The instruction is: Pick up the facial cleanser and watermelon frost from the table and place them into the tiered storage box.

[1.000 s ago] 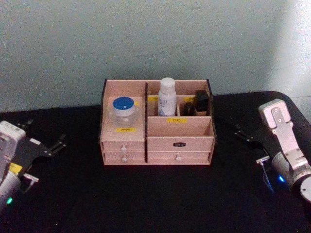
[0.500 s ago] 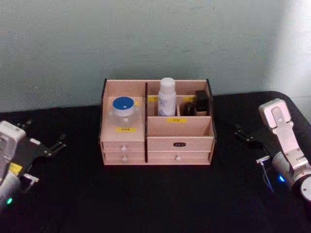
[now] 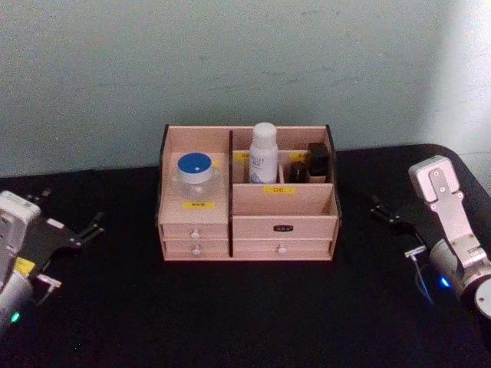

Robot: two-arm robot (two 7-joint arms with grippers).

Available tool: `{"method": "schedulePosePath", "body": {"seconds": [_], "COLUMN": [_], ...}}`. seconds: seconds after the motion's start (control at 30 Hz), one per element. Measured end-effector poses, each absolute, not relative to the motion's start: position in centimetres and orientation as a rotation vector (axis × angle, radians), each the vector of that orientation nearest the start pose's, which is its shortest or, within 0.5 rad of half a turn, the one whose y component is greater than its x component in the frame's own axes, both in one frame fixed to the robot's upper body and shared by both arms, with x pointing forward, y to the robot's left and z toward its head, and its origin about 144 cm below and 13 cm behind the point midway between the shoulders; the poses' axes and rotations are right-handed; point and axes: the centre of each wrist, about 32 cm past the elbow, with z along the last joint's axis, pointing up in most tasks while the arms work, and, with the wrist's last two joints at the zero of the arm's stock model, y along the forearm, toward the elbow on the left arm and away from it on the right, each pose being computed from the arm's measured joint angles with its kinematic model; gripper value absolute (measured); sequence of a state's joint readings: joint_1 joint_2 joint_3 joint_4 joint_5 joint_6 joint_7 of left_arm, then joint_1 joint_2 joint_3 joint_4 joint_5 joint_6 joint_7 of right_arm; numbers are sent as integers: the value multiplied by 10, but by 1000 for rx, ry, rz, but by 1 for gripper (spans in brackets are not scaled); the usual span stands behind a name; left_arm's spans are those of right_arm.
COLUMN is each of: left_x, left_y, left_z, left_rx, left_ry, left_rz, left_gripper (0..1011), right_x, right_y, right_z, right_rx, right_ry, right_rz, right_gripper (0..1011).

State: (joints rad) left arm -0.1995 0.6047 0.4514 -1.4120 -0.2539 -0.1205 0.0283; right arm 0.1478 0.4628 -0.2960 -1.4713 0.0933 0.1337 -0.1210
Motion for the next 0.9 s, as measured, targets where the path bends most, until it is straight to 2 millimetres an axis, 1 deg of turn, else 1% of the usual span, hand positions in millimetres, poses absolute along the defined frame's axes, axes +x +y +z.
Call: {"method": "schedulePosePath", "body": {"seconds": [0.9], "left_x": [489], "left_y": [310], "left_z": [1140], "left_rx": [304], "left_ry": [-285], "left_rz": [1248], "left_gripper": [1001], "right_x": [489], "right_y": [-290], "right_z": [1151], "right_rx": [-434], "right_ry": [-221], "right_rz": [-1459], "right_gripper": [1003]}}
